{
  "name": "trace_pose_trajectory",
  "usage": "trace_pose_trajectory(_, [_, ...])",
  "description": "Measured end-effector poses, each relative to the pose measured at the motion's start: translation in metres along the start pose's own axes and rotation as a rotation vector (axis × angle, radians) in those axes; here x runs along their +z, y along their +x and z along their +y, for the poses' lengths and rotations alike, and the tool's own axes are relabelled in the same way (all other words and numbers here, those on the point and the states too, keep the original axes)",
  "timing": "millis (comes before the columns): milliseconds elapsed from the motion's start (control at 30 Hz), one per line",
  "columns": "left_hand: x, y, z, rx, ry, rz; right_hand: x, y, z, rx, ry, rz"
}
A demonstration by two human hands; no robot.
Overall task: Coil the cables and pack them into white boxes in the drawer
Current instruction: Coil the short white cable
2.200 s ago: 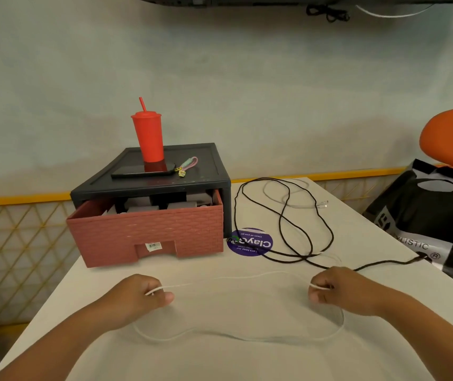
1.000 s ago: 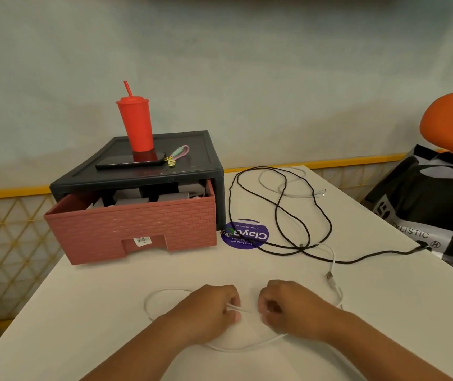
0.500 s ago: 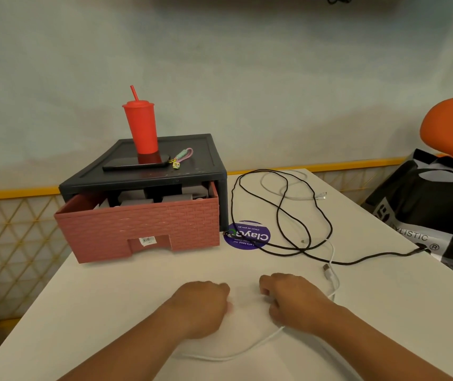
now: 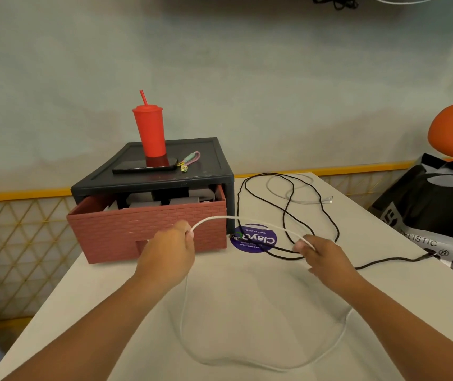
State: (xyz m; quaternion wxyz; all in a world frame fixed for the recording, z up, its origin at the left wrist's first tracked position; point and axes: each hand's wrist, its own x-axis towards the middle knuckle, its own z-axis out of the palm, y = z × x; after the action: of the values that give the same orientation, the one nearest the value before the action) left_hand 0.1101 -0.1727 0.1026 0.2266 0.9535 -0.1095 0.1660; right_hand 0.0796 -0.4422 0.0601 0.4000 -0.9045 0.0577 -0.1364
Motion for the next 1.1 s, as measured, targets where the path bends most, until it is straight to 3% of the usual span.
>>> trace_pose_trajectory(267, [-0.012,-0.015,0.023,-0.238,-0.772,-0.263,0.028,-0.019,-0.091,-0.295,0.310,0.066])
trace_pose_trajectory(367, [-0.022,-0.014,0.031,-0.247,-0.954,-0.286,0.044,-0.023,-0.116,-0.569,0.079,0.067])
trace_pose_trajectory(467, [-0.034,-0.007,0.034,-0.280,-1.070,-0.185,0.062,-0.023,-0.130,-0.727,-0.130,0.061])
trace_pose_trajectory(533, [-0.043,0.001,0.031,-0.353,-1.106,-0.110,0.070,-0.019,-0.135,-0.737,-0.105,0.054])
trace_pose_trajectory(633, [-0.054,0.016,0.017,-0.407,-1.120,-0.035,0.078,-0.012,-0.143,-0.721,0.172,0.073])
trace_pose_trajectory(733, [-0.066,0.023,0.004,-0.390,-1.153,-0.093,0.086,0.005,-0.152,-0.554,0.478,0.118])
trace_pose_trajectory(900, [-0.083,0.025,-0.005,-0.212,-1.279,-0.395,0.106,0.031,-0.171,-0.410,0.537,0.084])
trace_pose_trajectory(1000, [-0.089,0.033,-0.012,-0.120,-1.490,-0.381,0.111,0.040,-0.178,-0.404,0.547,0.078])
trace_pose_trajectory(1100, [-0.089,0.043,-0.022,-0.001,-1.812,-0.252,0.112,0.046,-0.185,-0.340,0.654,-0.049])
